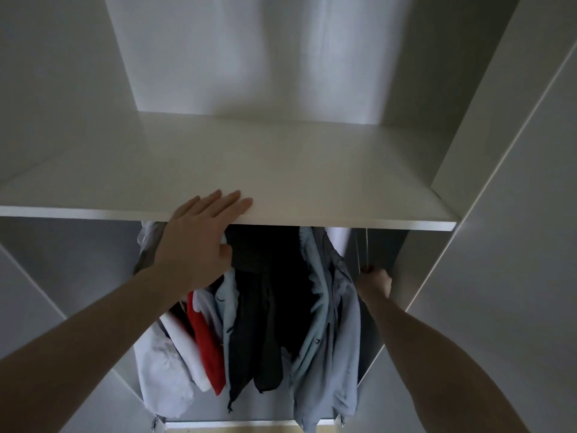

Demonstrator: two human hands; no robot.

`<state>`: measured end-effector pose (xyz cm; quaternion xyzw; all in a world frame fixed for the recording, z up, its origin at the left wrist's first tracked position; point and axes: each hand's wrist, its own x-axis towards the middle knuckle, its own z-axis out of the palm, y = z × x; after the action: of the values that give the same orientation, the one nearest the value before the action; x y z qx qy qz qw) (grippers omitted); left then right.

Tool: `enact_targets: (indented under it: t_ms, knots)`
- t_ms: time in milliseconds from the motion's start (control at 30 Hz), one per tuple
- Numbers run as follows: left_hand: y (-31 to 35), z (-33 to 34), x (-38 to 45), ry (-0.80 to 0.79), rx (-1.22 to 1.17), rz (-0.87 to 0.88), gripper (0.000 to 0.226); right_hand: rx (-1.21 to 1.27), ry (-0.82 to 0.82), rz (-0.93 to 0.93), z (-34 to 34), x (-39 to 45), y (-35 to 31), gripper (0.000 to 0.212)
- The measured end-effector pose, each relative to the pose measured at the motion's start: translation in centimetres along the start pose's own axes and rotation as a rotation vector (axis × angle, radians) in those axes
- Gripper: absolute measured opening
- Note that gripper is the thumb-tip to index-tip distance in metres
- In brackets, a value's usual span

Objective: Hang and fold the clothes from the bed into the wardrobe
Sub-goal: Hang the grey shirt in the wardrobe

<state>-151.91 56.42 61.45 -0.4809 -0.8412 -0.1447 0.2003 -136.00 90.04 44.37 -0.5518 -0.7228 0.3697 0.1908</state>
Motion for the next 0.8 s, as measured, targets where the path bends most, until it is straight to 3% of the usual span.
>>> enact_targets:
  t_ms: [133, 367, 700, 800]
  knots:
    - [0.3, -0.1, -0.1, 0.009, -0.012, -0.003, 0.093, 0.097, 0.049, -0.021, 0.1, -1.5, -0.3, 0.023]
    - [0.8, 0.0, -0.3, 0.008, -0.064, -0.020, 0.081, 0.040, 0.070, 0.014, -0.7, -6.9, 2.7, 0.023]
    - [0.2, 0.5, -1.8, 0.095, -0.147, 0.066, 0.086, 0.078, 0.193, 0.046, -3.4, -22.5, 7.6, 0.021]
    - [1.2, 0.5, -4.5, 0.074, -0.293, 0.123, 0.077, 0.095, 0.232, 0.076, -4.4, -29.4, 10.3, 0.022]
